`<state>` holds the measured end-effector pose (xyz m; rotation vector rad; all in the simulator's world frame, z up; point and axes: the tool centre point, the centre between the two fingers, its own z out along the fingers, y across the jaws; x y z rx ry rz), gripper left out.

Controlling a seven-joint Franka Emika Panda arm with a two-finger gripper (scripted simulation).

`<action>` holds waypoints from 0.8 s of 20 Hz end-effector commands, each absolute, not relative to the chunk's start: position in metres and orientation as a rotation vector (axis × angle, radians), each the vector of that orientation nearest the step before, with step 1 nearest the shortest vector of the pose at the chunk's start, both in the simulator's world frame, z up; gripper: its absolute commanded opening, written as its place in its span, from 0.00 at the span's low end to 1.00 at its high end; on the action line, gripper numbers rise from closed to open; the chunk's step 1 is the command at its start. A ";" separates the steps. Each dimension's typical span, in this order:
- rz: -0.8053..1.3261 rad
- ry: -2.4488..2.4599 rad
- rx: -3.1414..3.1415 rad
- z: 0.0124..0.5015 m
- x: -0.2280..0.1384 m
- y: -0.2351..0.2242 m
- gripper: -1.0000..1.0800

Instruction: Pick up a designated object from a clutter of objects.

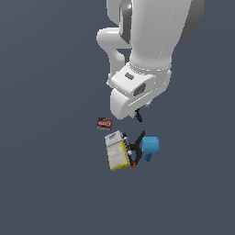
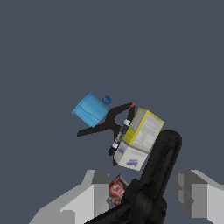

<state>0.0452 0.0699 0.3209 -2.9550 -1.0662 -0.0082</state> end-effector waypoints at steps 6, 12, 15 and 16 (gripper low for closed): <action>-0.002 -1.065 -2.956 0.358 0.056 0.066 0.00; 0.000 -1.064 -2.956 0.368 0.060 0.065 0.00; 0.000 -1.064 -2.956 0.367 0.060 0.065 0.00; 0.000 -1.064 -2.956 0.367 0.060 0.065 0.00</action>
